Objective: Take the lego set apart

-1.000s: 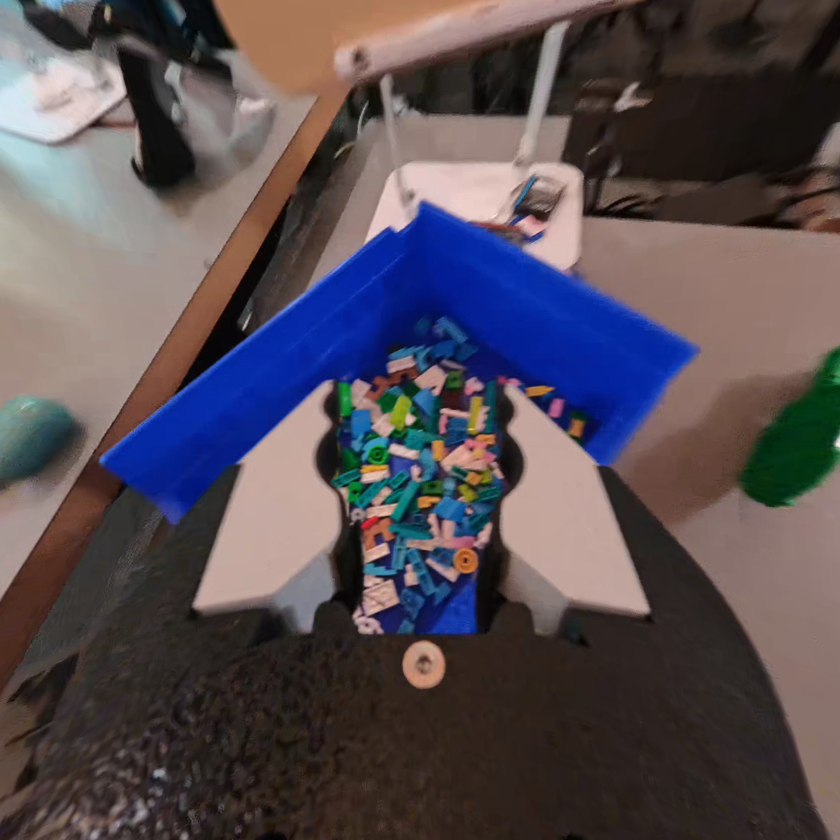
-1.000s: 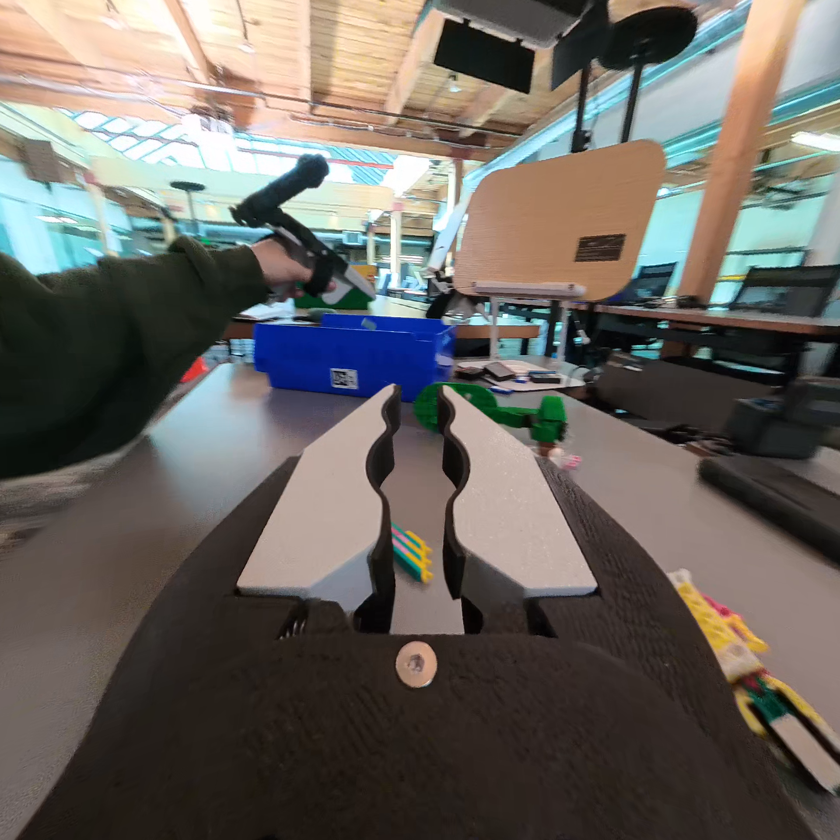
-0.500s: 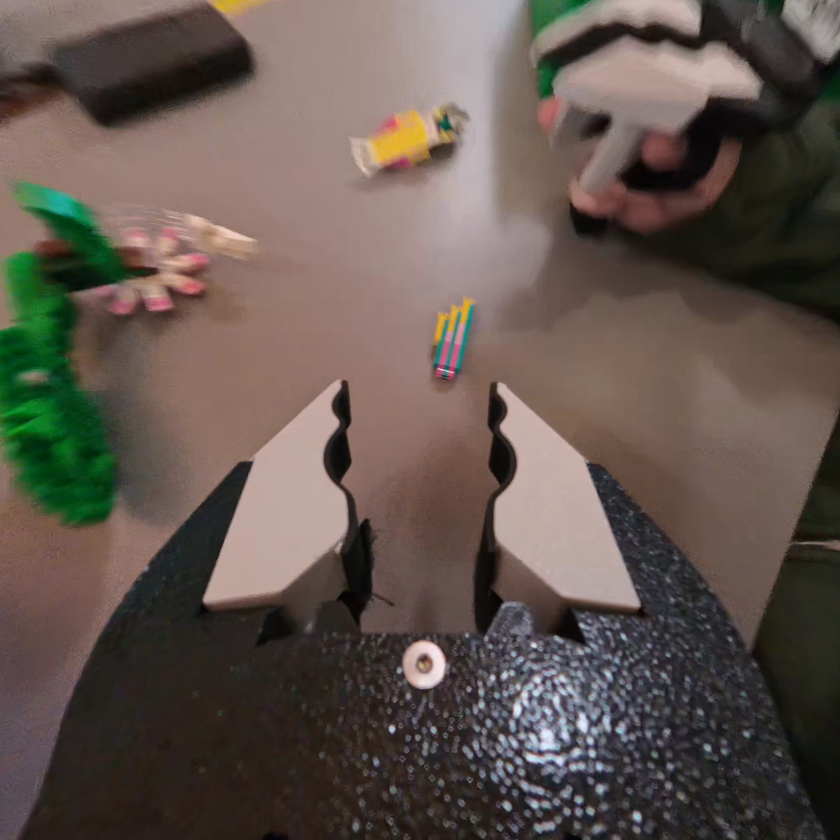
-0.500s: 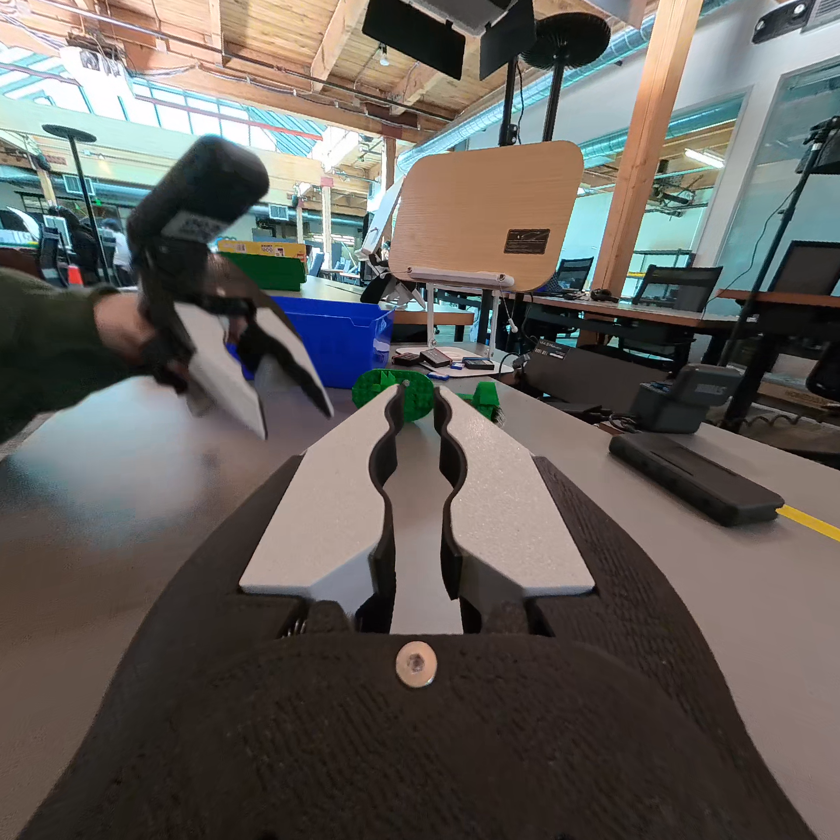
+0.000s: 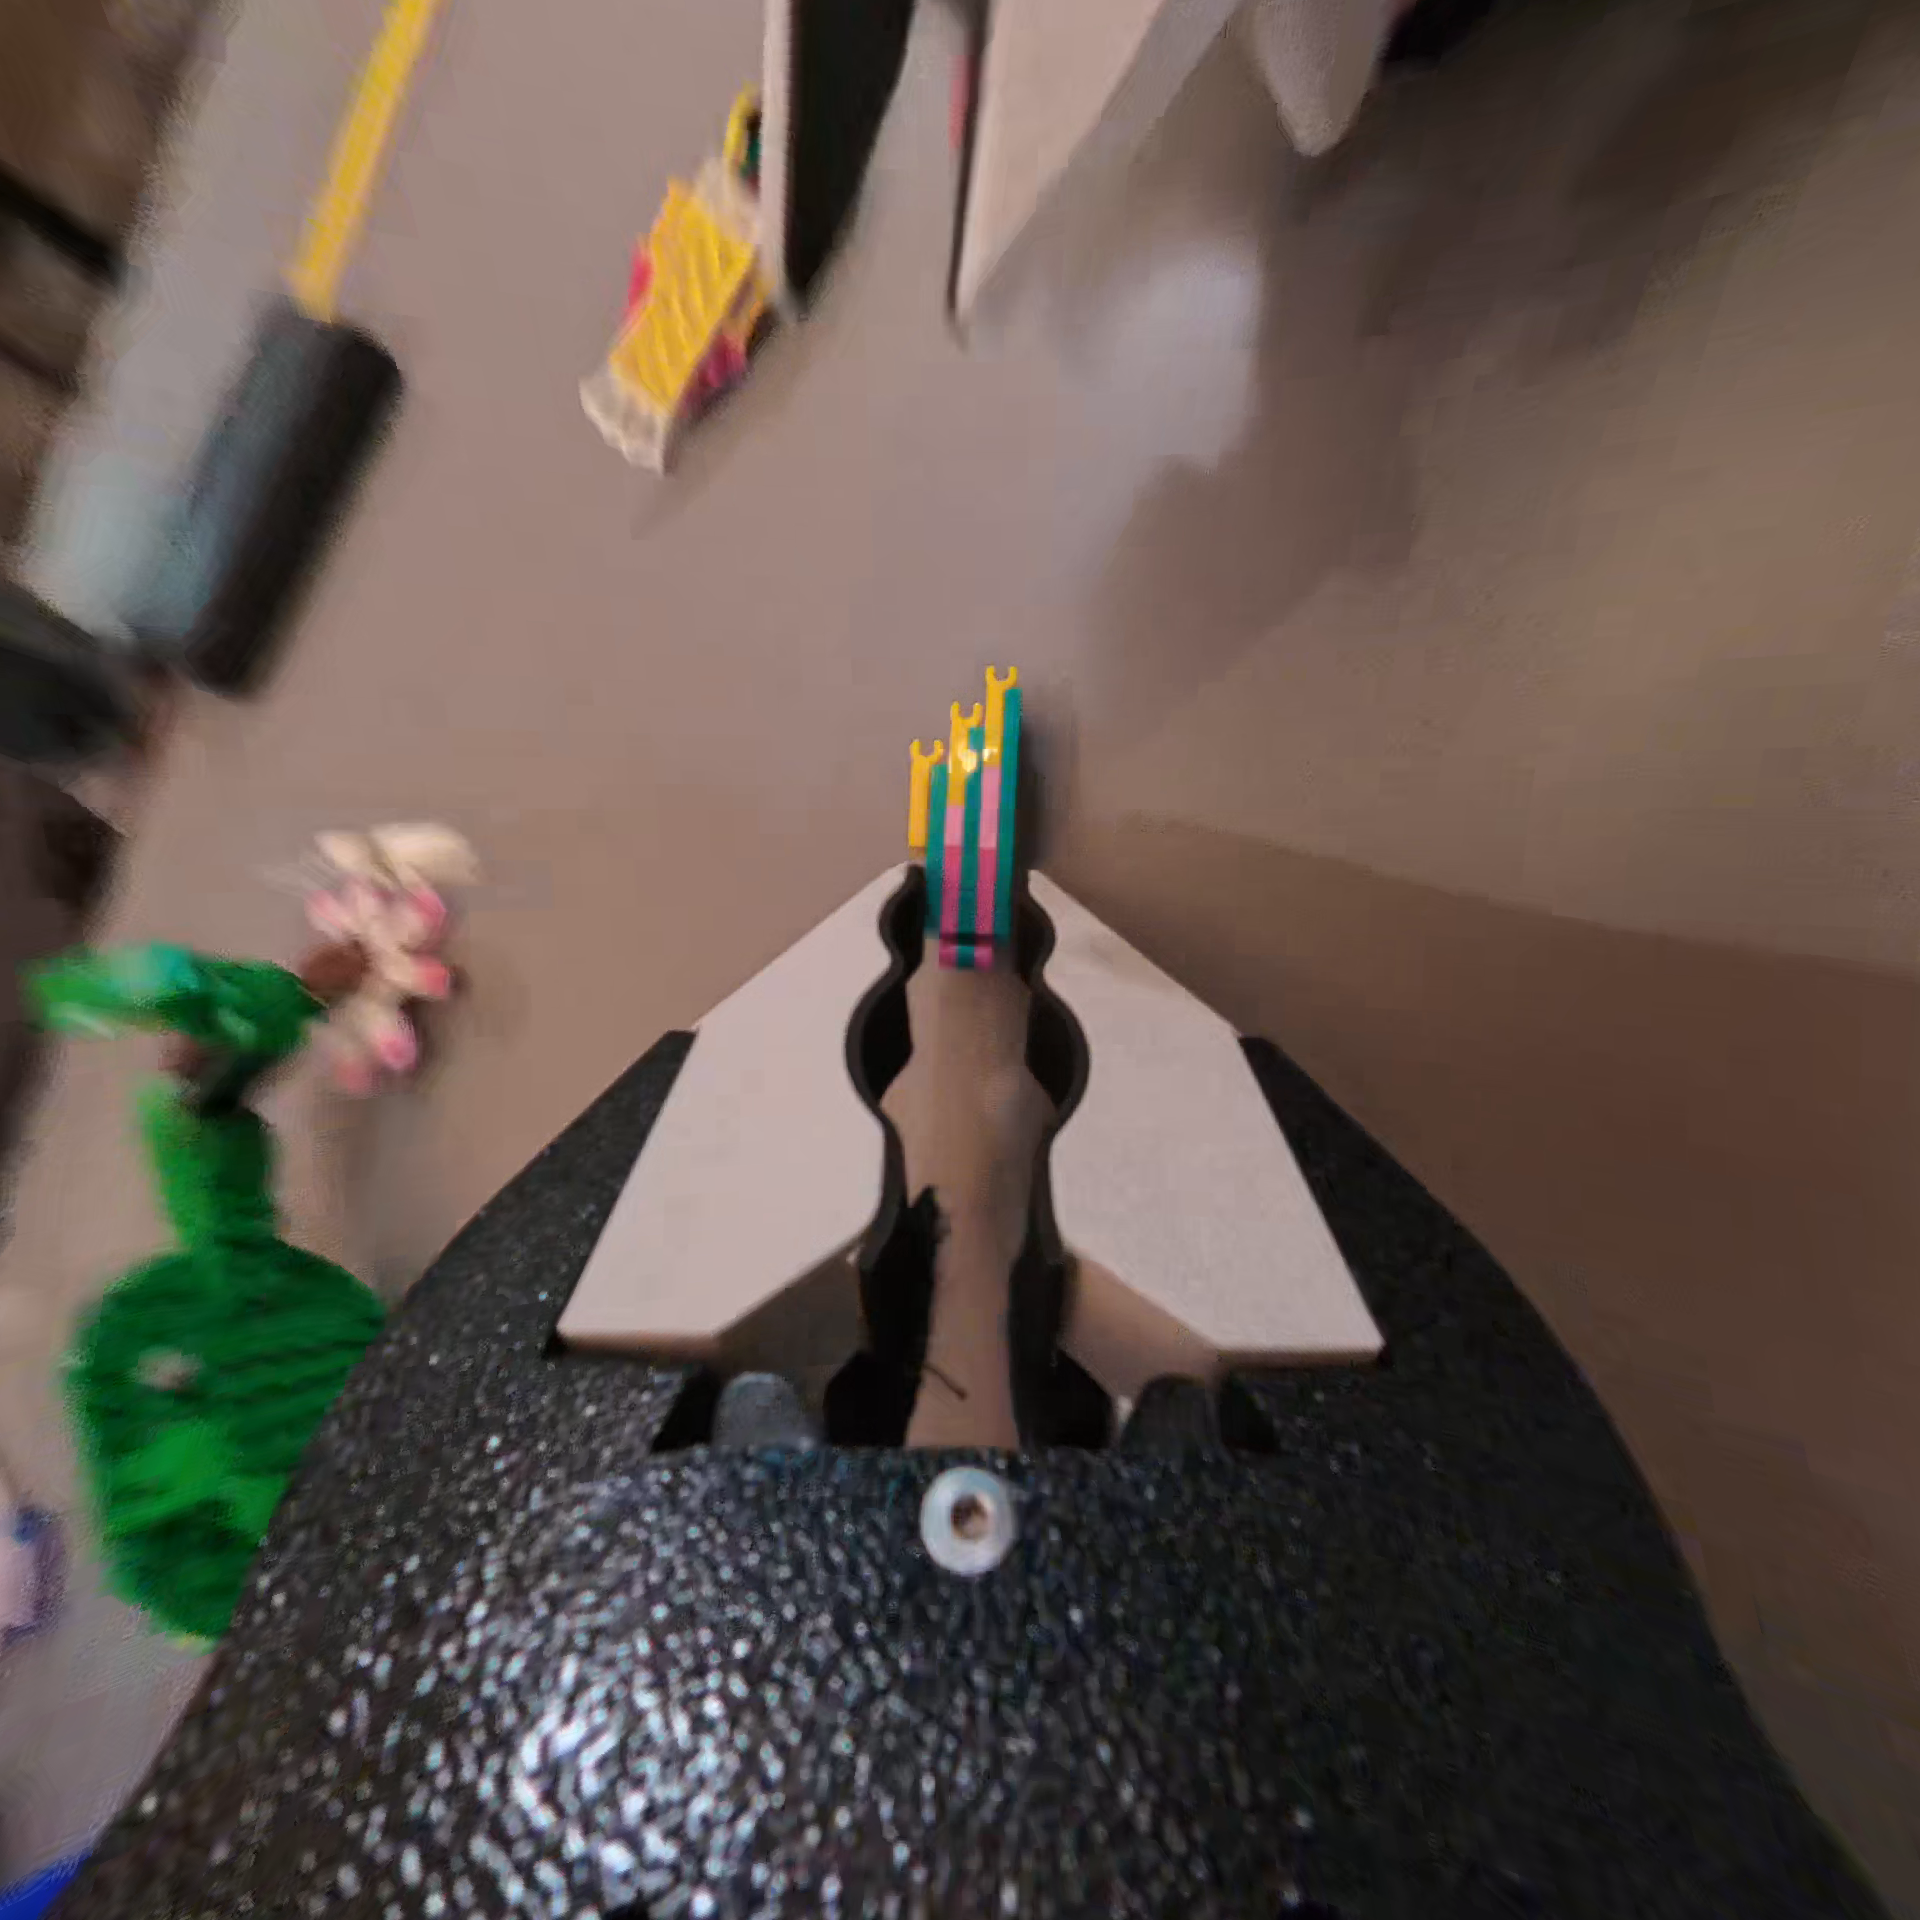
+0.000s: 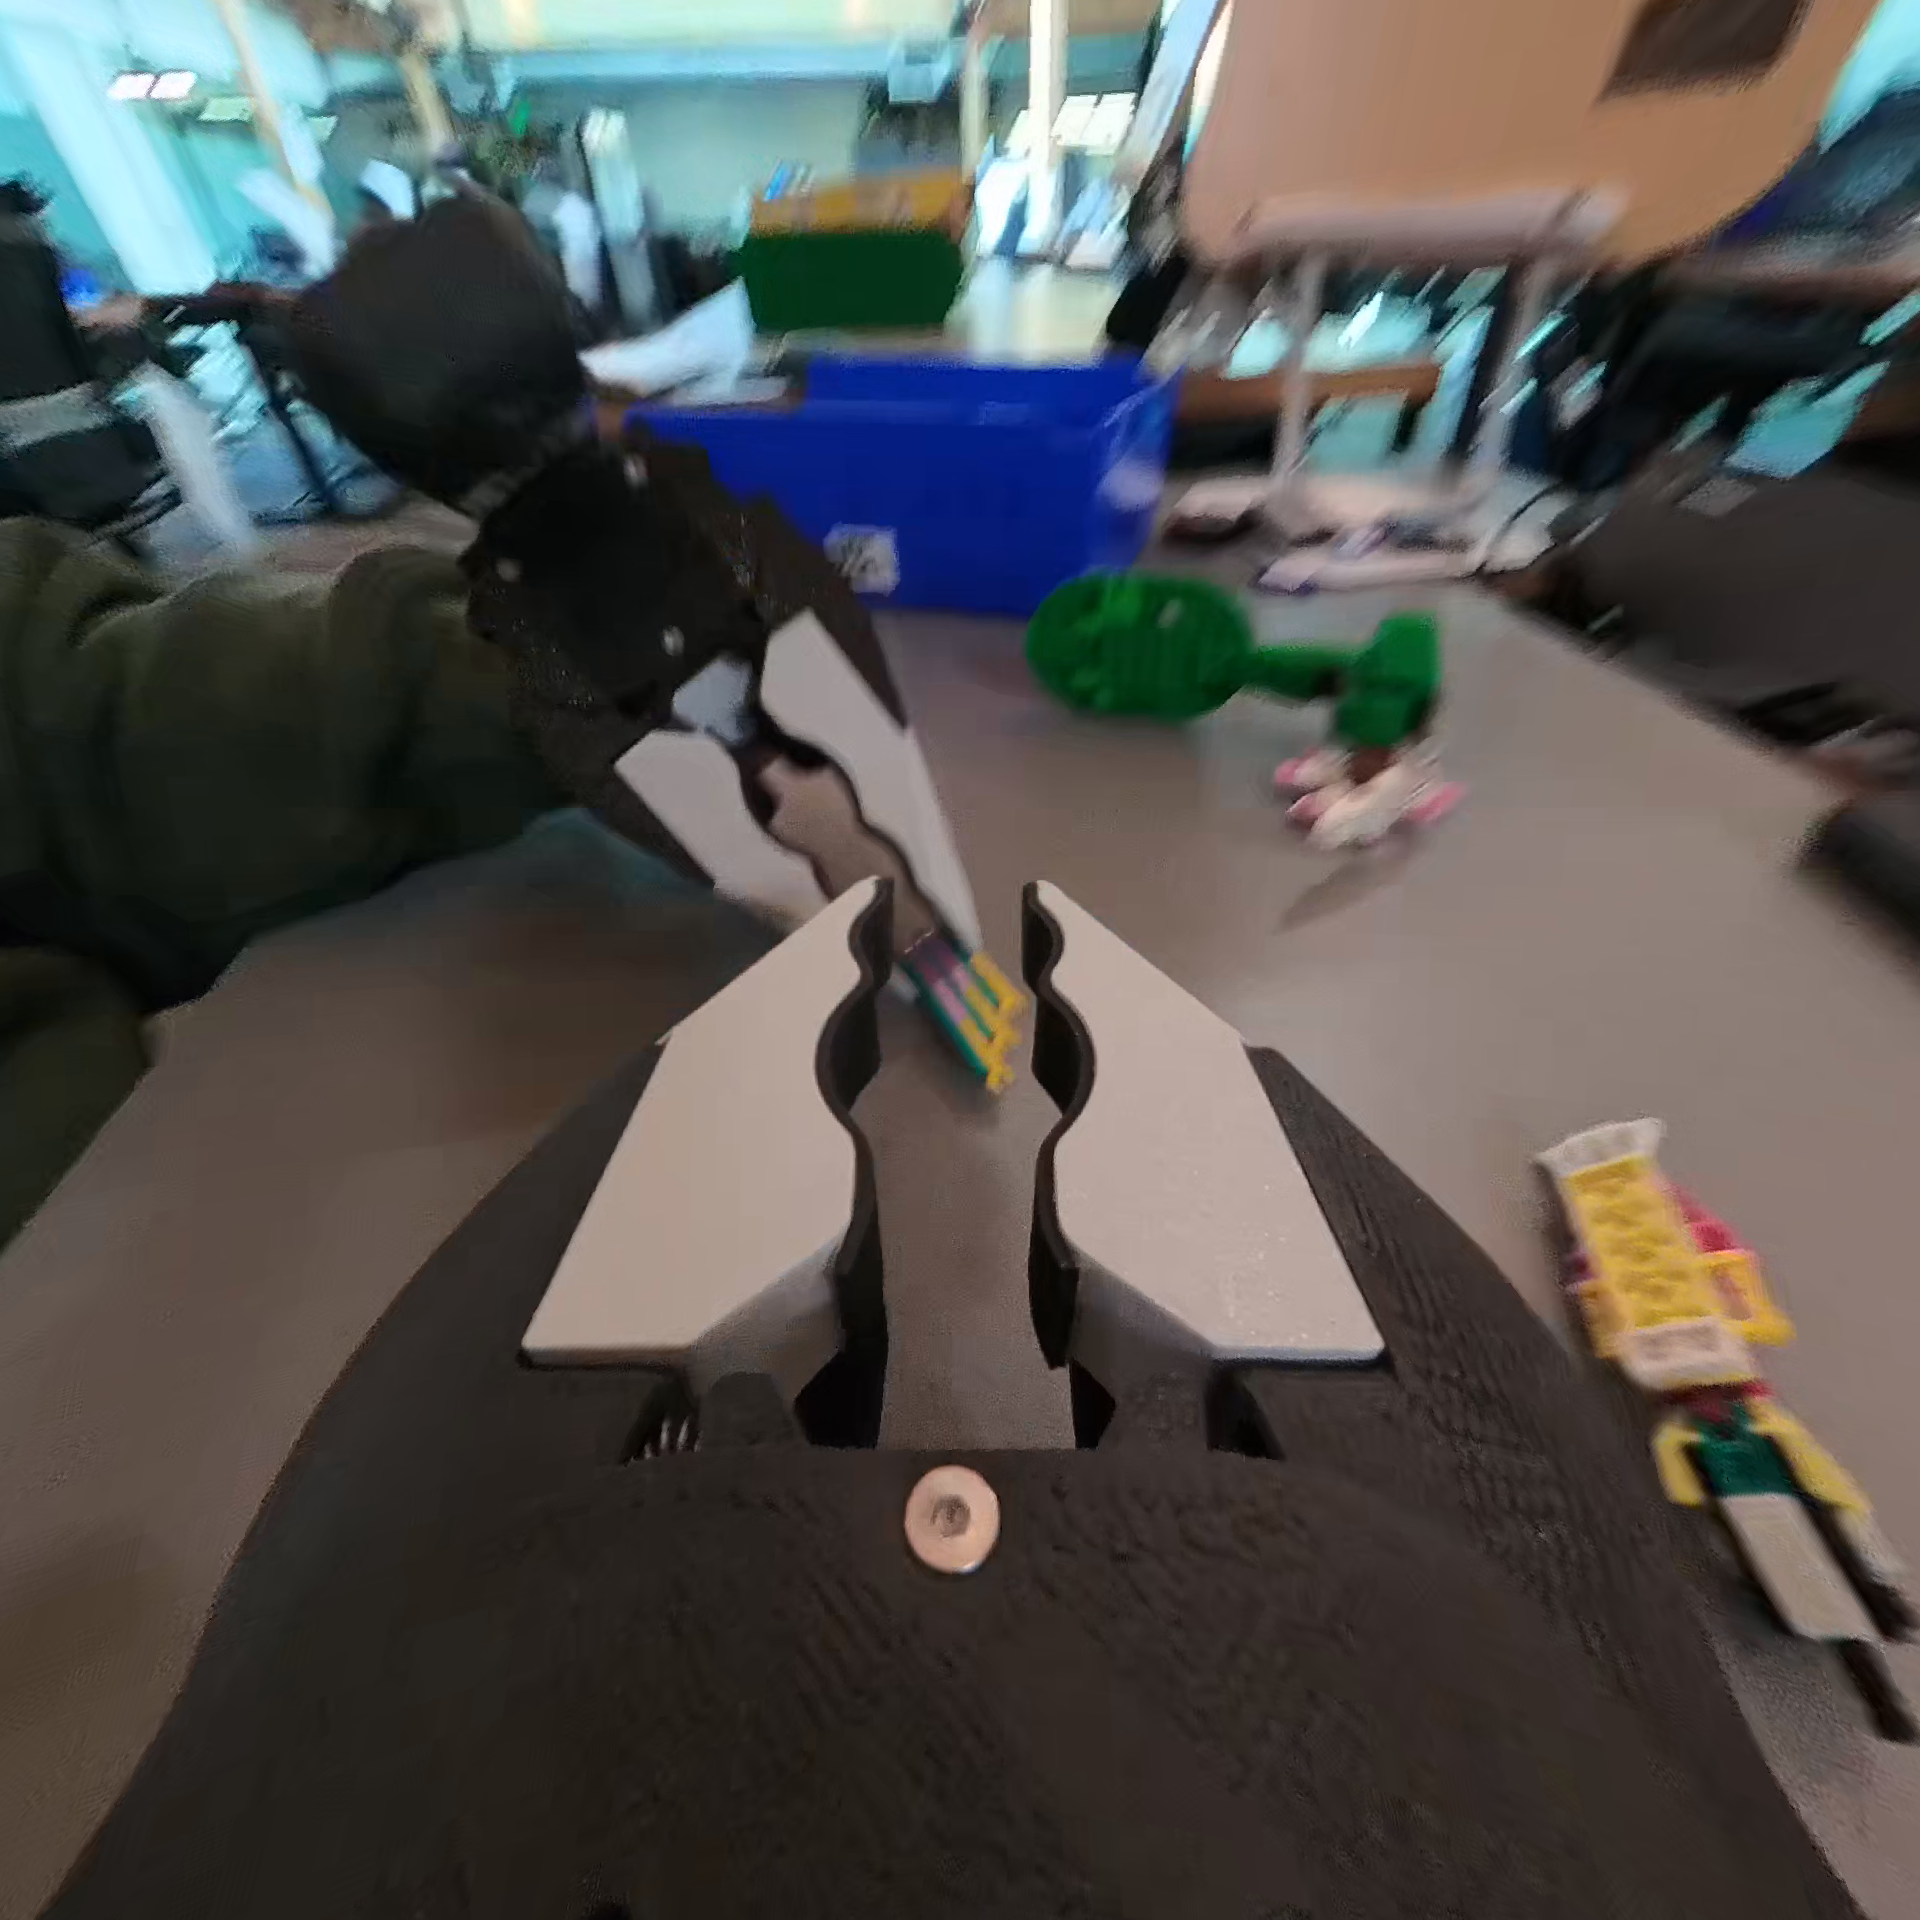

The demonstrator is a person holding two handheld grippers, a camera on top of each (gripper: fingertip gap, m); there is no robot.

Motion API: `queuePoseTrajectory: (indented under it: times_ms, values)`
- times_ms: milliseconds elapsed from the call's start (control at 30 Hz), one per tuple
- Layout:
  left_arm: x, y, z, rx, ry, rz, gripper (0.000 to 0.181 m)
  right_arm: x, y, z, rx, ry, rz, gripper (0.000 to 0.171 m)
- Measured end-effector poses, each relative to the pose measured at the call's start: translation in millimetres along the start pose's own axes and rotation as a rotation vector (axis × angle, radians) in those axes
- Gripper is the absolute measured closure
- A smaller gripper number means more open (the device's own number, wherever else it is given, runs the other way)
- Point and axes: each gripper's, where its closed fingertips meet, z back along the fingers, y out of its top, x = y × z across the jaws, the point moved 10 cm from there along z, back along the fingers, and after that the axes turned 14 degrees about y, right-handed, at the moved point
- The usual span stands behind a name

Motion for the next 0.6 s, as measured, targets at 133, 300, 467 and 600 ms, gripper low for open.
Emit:
queuePoseTrajectory:
  times_ms: [133,300,467,600]
  values:
    - [24.8,13.9,14.5,0.27,0.083,-0.383,0.167,-4.9,-9.8,-8.3,-0.202,0.166,-0.122,0.142]
    - [37.7,23.9,26.9,0.36,0.135,-0.562,0.167,-13.4,-14.4,-13.1,-0.321,0.262,-0.16,0.162]
    - [13.4,27.7,27.8,0.416,0.122,-0.028,0.155,-2.0,-4.7,-2.0,-0.128,0.228,-0.23,0.166]
    - [-21.5,21.9,29.7,0.615,-0.209,0.763,0.151,1.9,7.3,5.2,0.159,0.179,-0.226,0.165]
